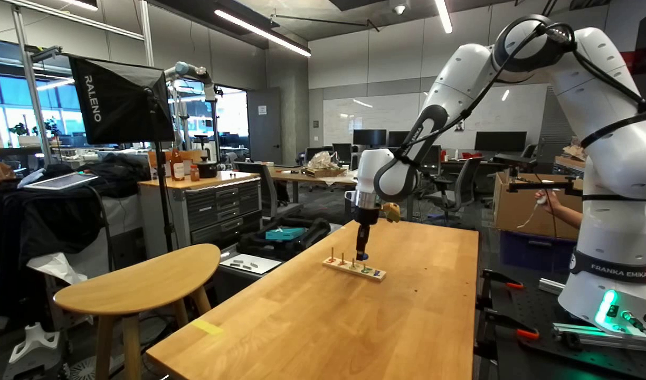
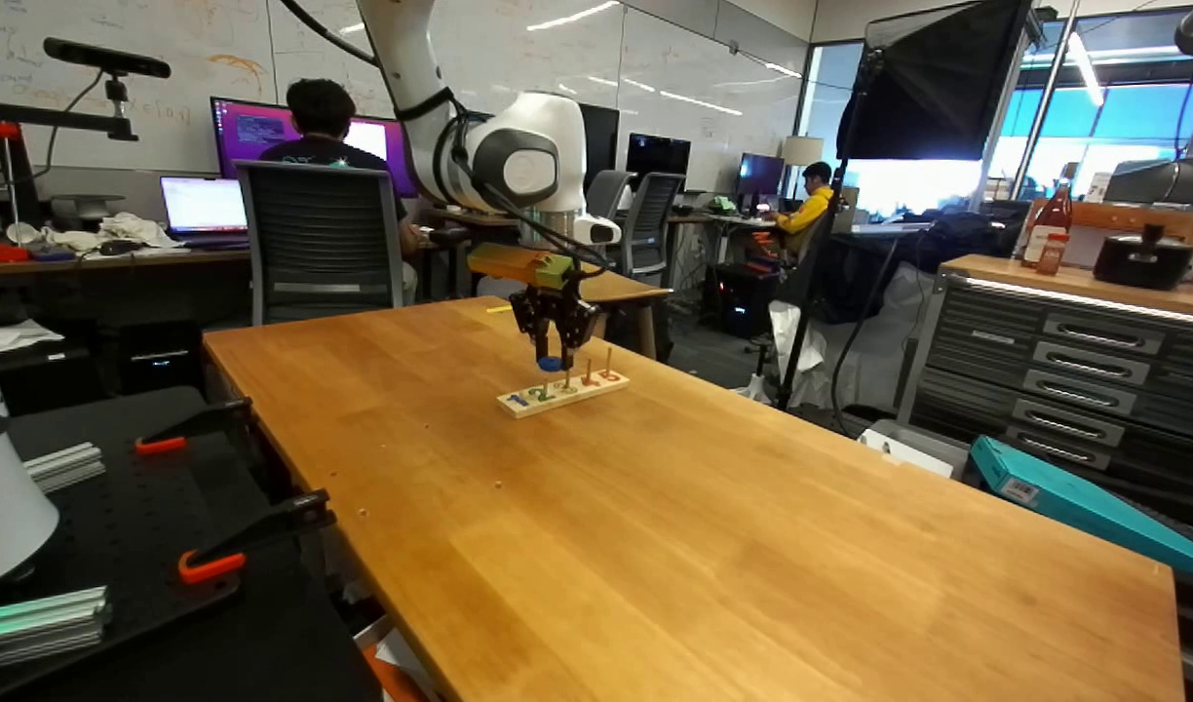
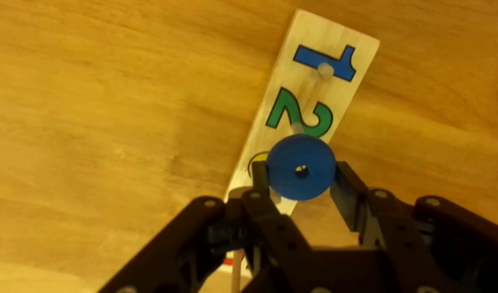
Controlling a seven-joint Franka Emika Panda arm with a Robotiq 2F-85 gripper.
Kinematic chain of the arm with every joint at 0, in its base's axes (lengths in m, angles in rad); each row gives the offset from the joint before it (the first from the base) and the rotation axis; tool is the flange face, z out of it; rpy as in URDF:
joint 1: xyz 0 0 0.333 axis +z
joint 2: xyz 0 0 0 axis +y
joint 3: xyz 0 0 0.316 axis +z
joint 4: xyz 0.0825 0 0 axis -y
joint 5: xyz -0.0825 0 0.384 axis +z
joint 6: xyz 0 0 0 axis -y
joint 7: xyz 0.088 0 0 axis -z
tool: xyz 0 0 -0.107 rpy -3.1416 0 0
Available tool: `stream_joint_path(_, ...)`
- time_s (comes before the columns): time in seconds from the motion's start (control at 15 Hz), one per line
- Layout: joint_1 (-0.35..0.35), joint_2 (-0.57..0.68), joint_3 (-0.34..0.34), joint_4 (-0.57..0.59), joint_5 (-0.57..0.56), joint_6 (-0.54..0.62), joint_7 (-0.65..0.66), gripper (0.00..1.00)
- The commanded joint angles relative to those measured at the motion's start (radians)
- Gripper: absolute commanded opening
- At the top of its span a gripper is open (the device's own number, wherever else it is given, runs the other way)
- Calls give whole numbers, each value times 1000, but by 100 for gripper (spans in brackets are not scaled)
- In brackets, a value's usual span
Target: Remove the blue ring from the wooden stand
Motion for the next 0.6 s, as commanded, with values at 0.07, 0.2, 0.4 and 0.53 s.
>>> stream_joint_path(0.07, -27, -87, -27, 44, -12, -91, 7, 18)
stream_joint_path(0.2, -33, -76, -71, 55, -35, -99, 23, 18)
stream_joint_path(0.4, -44, -16, -131, 67, -73, -93, 38, 18)
stream_joint_path(0.53, -50, 43, -158, 75, -97, -80, 48, 18)
